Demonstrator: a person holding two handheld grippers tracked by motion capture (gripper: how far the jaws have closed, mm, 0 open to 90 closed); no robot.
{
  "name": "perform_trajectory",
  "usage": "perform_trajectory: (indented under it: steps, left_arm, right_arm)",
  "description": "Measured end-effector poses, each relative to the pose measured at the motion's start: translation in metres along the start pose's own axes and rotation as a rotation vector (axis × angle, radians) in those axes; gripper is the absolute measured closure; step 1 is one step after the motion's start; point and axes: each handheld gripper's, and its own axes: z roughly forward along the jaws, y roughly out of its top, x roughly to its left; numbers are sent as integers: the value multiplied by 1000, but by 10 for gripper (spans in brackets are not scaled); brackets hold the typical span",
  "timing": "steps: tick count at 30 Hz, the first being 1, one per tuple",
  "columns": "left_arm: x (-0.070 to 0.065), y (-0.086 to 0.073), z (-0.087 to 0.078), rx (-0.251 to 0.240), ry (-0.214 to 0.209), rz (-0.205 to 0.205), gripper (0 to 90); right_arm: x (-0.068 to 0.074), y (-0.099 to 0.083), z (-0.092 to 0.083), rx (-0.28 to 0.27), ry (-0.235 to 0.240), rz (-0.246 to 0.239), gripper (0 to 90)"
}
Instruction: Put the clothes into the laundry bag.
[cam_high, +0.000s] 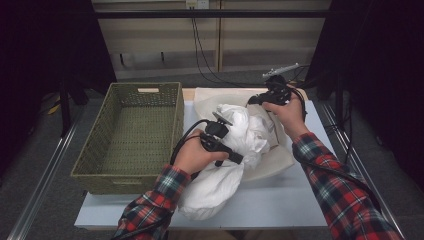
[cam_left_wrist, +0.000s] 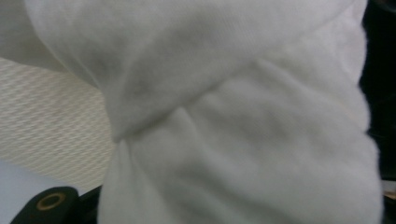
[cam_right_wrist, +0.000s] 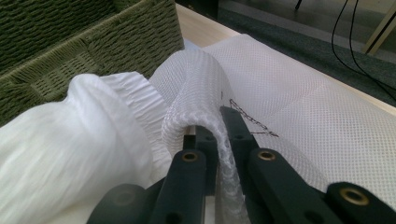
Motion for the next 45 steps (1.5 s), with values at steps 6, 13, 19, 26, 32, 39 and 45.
perform_trajectory:
  steps: [6, 13, 19, 26, 32, 39, 45]
  left_arm:
    - [7, 1, -3, -28, 72, -40, 564]
    - [13, 3, -10, -79, 124, -85, 565]
    - [6, 2, -7, -69, 88, -28, 564]
    - [-6, 4, 4, -51, 18, 61, 559]
    - [-6, 5, 15, -28, -10, 104, 558]
    - [-5, 3, 18, -21, -8, 89, 557]
    - [-4, 4, 20, -25, -11, 83, 555]
  right_arm:
    - [2, 1, -3, 4, 3, -12, 878]
    - [1, 1, -6, 2, 1, -13, 878]
    - [0, 0, -7, 2, 4, -9, 878]
    - [3, -2, -1, 14, 5, -5, 876]
    - [3, -4, 0, 18, 17, -3, 874]
    - [-2, -9, 0, 53, 13, 12, 781]
    - [-4, -10, 6, 72, -21, -12, 604]
